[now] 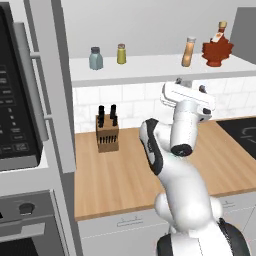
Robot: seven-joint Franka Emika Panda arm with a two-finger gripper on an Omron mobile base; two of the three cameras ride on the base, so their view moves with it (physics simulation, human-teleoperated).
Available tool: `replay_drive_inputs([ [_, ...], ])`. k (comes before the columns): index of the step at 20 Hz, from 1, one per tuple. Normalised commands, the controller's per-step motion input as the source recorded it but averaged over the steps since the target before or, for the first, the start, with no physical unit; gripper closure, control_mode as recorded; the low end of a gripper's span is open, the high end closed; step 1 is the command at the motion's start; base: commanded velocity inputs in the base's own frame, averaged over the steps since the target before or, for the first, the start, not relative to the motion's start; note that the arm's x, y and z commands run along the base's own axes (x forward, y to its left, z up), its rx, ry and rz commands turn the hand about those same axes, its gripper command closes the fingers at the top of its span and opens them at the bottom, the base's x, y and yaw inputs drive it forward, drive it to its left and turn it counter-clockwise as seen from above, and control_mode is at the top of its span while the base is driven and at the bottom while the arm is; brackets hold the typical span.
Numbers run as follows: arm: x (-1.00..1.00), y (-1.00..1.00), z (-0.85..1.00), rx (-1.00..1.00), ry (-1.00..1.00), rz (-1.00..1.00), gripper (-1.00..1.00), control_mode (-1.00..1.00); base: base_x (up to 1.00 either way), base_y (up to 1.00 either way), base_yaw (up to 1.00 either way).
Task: Put the shaker and condiment bottle from the counter next to their counterparts in the cabinet.
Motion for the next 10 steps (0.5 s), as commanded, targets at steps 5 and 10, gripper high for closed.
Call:
replay_drive_inputs([
  [5,-1.00,-0.04,-1.00,-0.05,0.14,0.00,-1.00,-1.00,0.00,0.00,0.00],
  [10,-0.91,-0.01,-1.00,-0.10,0.31,0.00,-1.00,-1.00,0.00,0.00,0.00],
])
